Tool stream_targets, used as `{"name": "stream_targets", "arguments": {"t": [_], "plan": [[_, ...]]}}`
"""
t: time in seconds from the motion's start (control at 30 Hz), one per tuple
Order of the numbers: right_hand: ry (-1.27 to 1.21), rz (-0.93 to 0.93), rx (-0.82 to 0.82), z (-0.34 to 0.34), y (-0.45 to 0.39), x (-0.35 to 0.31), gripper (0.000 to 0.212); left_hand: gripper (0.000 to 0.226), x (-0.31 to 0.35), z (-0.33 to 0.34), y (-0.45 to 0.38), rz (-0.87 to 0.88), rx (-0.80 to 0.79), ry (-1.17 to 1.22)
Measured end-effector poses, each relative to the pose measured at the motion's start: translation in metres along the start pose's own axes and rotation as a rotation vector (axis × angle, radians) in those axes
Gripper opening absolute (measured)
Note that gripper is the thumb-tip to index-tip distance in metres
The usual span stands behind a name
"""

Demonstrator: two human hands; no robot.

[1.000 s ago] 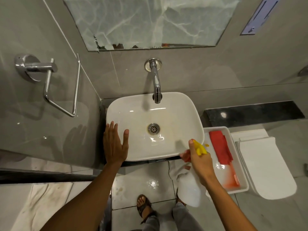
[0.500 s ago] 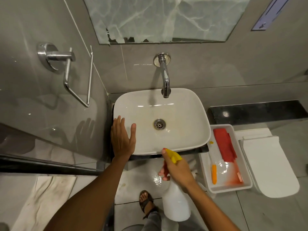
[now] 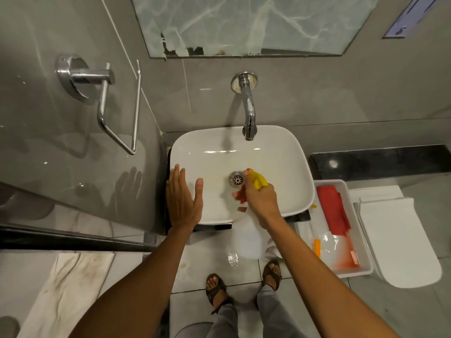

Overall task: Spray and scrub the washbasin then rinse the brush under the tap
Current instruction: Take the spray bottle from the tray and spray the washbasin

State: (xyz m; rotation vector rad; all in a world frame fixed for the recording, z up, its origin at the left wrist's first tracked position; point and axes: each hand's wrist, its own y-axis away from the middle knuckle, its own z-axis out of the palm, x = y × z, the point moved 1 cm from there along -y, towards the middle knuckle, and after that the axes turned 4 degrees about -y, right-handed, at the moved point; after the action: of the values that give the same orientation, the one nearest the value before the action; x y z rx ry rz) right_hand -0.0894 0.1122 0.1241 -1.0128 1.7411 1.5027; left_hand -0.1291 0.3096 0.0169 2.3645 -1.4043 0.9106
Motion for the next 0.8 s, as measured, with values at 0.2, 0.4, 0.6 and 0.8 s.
{"name": "stream_targets", "arguments": {"t": [0.2, 0.4, 0.6, 0.8], "plan": [[-0.124, -0.035, 0.115, -0.056, -0.011, 0.001, 0.043, 0.093, 0.000, 0.000, 0.000, -0.014, -0.022, -0.008], [0.022, 0.022, 0.190, -0.103, 0.008, 0.027, 0.042, 0.087, 0.000, 0.001, 0.001, 0.004, -0.009, -0.010], [0.086, 0.041, 0.204, -0.115, 0.042, 0.061, 0.036, 0.082, 0.000, 0.000, 0.002, 0.007, -0.005, -0.007], [0.005, 0.146, -0.138, -0.067, 0.074, 0.081, 0.048, 0.076, 0.001, -0.001, 0.002, -0.005, 0.005, -0.014]]}}
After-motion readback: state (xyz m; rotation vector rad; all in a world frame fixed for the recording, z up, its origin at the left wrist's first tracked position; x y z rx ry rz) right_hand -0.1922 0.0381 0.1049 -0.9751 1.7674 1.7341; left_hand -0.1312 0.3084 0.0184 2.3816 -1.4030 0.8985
